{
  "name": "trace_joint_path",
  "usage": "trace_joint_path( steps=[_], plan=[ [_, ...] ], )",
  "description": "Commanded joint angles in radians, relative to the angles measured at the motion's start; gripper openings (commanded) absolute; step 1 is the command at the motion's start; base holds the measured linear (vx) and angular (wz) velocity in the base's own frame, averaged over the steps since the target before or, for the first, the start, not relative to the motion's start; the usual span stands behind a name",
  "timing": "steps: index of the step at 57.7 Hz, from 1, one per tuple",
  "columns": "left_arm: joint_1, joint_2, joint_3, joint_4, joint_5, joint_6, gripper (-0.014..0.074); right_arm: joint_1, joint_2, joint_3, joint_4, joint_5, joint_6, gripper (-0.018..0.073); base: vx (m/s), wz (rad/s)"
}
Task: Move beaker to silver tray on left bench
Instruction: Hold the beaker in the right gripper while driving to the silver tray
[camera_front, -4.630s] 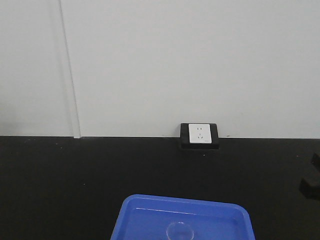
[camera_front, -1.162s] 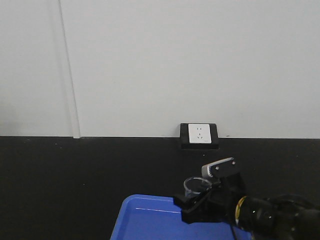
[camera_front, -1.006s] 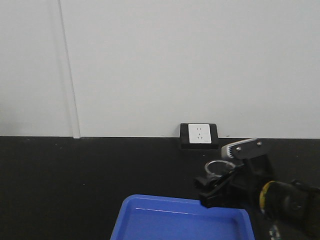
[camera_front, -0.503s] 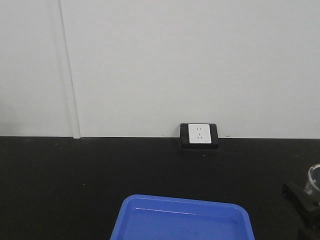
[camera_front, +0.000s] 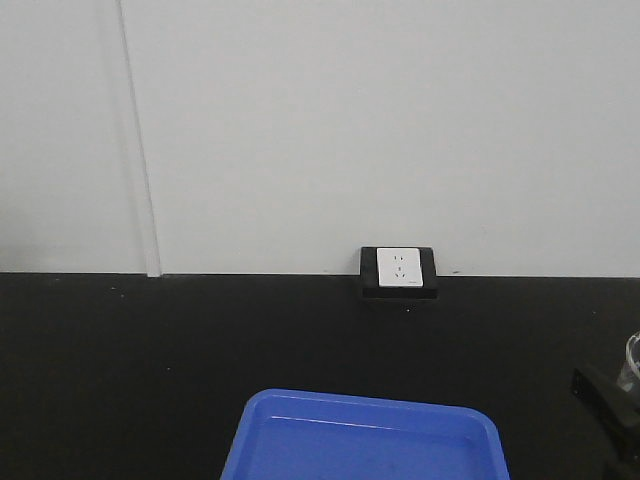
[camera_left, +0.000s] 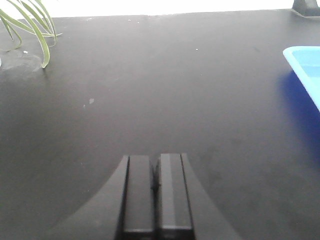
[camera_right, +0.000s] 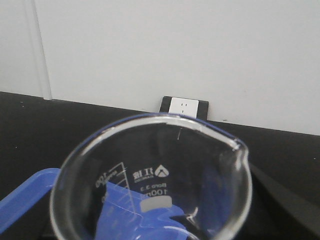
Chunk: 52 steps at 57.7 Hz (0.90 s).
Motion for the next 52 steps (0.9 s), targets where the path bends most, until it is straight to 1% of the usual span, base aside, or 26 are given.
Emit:
trace_joint_path(
  steps=[1,32,52],
  plan=[
    [-0.006,-0.016,0.028,-0.002,-0.078,-0.001,0.0001,-0.004,-0.006,-0.030,-0.015,-0.017,-0.008,-0.0007,0.00,0.00],
    [-0.006,-0.016,0.028,-0.002,-0.078,-0.001,0.0001,-0.004,-0.006,-0.030,-0.015,-0.017,-0.008,-0.0007,-0.02,0.00],
    [-0.006,-0.016,0.028,-0.002,-0.078,-0.001,0.0001,-0.004,-0.006,-0.030,-0.015,-0.017,-0.008,-0.0007,-0.18,-0.04]
  ],
)
